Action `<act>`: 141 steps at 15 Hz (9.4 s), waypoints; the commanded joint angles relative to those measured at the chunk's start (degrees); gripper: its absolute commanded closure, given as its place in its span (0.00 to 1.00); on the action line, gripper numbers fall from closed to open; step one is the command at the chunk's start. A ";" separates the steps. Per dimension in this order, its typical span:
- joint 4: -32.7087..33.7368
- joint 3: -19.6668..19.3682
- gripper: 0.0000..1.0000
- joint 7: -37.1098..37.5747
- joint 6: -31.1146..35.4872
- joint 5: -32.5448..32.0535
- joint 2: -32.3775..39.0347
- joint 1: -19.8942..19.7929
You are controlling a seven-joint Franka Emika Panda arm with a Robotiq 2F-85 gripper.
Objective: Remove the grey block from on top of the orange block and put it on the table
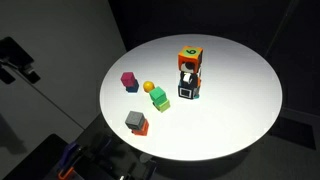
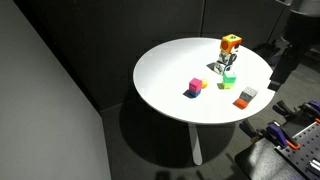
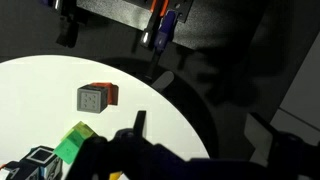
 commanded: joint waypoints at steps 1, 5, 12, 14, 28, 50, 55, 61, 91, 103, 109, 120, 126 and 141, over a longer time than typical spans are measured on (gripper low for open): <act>0.12 -0.49 0.00 0.26 -0.17 -0.34 0.06 0.46; 0.12 -0.49 0.00 0.26 -0.17 -0.34 0.06 0.46; 0.12 -0.49 0.00 0.26 -0.17 -0.34 0.06 0.46; 0.12 -0.49 0.00 0.26 -0.17 -0.34 0.06 0.46; 4.98 -5.54 0.00 -1.20 1.31 -2.01 3.90 -5.52; 4.01 -15.23 0.00 -14.56 24.31 -4.96 23.19 -11.05; 4.18 -16.05 0.00 -17.90 26.07 -8.29 26.31 -12.48; 3.98 -16.12 0.00 -16.38 28.05 -13.52 28.11 -14.51; -0.65 -18.25 0.00 -12.64 49.72 -13.92 43.89 -17.46; -0.09 -19.41 0.00 -14.14 62.39 -14.57 55.32 -16.60; 0.08 -18.24 0.60 -14.32 62.34 -13.90 55.81 -17.52; 1.84 -17.04 0.70 -14.65 54.55 -13.39 50.73 -17.61; 7.25 -17.12 0.70 -13.63 50.18 -14.20 51.48 -16.04; 28.24 -17.25 0.70 -12.51 38.65 -18.48 62.28 -11.75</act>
